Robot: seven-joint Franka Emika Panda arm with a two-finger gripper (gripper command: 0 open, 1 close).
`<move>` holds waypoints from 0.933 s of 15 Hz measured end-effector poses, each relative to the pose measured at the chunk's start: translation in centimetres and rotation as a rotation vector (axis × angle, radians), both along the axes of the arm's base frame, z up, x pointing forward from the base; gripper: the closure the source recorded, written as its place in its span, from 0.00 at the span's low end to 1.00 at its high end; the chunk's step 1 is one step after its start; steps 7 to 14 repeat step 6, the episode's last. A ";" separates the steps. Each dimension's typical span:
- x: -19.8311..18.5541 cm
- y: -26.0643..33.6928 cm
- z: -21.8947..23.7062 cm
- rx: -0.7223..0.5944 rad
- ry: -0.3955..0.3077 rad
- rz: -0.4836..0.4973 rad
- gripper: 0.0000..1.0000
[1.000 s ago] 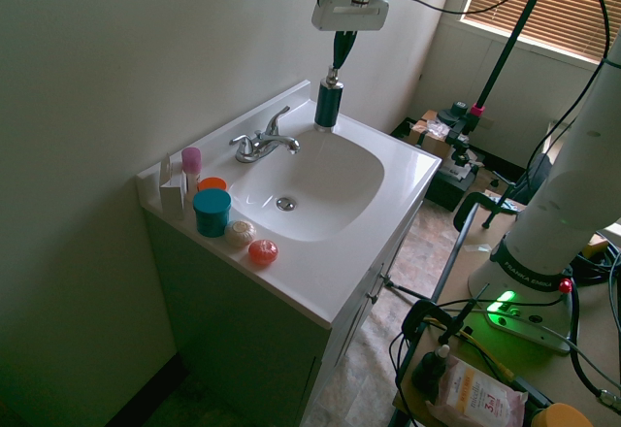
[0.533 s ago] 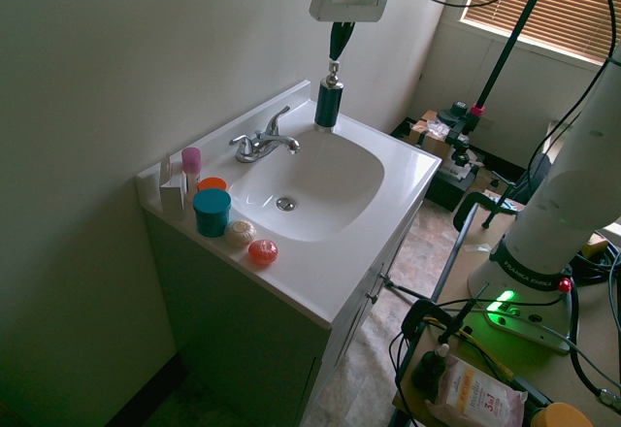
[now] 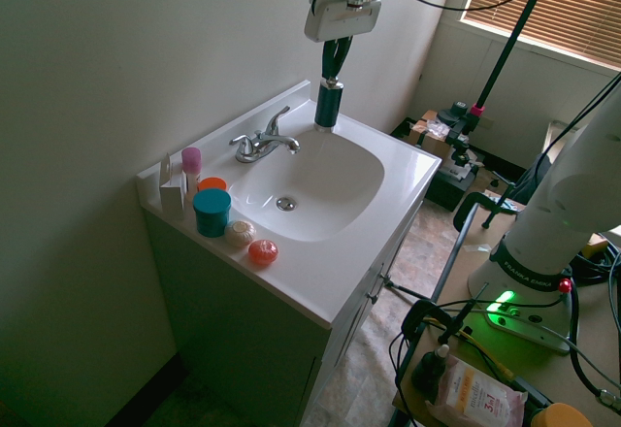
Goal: Press down on the sanitizer
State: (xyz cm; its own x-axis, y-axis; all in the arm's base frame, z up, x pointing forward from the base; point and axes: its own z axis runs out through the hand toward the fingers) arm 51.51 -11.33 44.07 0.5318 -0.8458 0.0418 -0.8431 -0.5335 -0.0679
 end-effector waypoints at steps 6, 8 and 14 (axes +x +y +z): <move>-2.1 2.9 -2.9 -0.009 0.027 0.060 0.00; -2.1 2.9 -2.9 -0.009 0.027 0.060 0.00; -2.1 2.9 -2.9 -0.009 0.027 0.060 0.00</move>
